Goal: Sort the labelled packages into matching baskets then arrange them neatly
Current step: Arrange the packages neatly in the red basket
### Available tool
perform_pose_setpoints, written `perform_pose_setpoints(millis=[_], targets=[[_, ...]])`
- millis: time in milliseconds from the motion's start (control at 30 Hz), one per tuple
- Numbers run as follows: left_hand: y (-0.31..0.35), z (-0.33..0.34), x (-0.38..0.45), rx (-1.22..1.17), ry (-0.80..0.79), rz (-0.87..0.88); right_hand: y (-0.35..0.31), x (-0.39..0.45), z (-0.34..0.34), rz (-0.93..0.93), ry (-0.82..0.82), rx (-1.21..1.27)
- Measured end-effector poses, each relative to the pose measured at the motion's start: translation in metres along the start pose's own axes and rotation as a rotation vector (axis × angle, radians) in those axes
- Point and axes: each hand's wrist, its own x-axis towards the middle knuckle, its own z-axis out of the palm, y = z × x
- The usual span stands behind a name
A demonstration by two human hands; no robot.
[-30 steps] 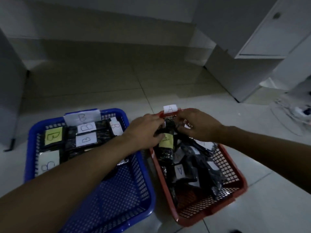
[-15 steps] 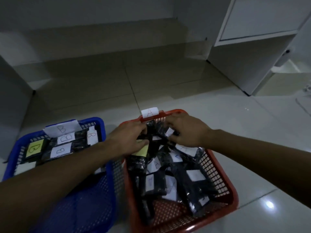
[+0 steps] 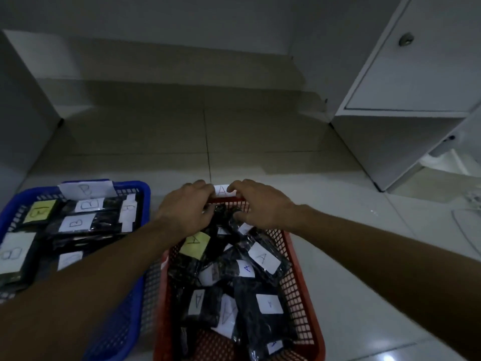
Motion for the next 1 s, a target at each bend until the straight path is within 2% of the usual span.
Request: perform_pose_setpoints(millis=[133, 333, 467, 633, 767, 867, 933, 1000], targets=[[-0.014, 0.014, 0.002, -0.027, 0.086, 0.020, -0.003, 0.030, -0.002, -0.029, -0.025, -0.099], [-0.034, 0.026, -0.006, -0.009, -0.026, -0.012, 0.007, 0.023, 0.033, -0.023, -0.057, -0.106], [-0.037, 0.031, -0.007, -0.059, -0.029, -0.011, 0.011, 0.027, 0.031, -0.051, -0.044, -0.051], [-0.048, 0.033, -0.013, -0.130, -0.078, -0.062, 0.011, 0.031, 0.045, -0.026, 0.003, 0.133], [-0.050, 0.030, -0.023, -0.126, -0.024, -0.070, 0.016, 0.033, 0.053, 0.050, 0.080, 0.373], [-0.046, 0.025, -0.034, -0.110, 0.016, -0.114, 0.018, 0.028, 0.053, 0.087, 0.108, 0.453], [-0.037, 0.022, -0.039, -0.149, -0.040, -0.179, 0.019, 0.025, 0.052, 0.105, 0.126, 0.472], [-0.023, 0.020, -0.046, -0.245, -0.216, -0.225, 0.020, 0.024, 0.050, 0.120, 0.140, 0.495]])
